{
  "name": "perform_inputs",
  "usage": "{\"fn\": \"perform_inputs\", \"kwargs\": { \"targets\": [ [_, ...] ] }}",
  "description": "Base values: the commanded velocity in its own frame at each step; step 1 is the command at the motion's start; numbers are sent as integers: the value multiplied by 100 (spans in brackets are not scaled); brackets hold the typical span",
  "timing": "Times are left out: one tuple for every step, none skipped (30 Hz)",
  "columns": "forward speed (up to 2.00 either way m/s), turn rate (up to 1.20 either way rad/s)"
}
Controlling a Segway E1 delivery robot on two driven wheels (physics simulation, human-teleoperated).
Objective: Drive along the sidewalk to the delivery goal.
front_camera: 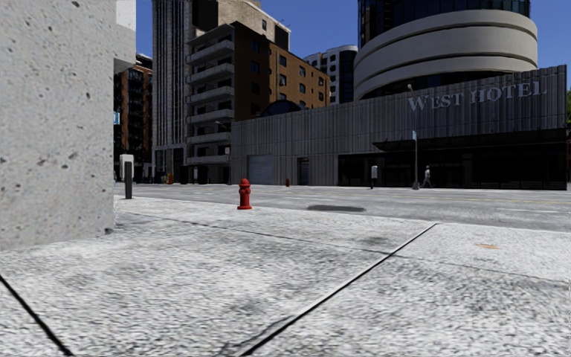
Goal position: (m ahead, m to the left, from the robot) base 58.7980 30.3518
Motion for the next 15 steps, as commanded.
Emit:
{"fn": "perform_inputs", "kwargs": {
  "targets": [
    [200,37],
    [200,45],
    [200,48],
    [200,49],
    [200,49],
    [200,49],
    [200,49],
    [200,49],
    [200,49],
    [200,49],
    [200,49],
    [200,48],
    [200,38],
    [200,38],
    [200,11]
  ]
}}
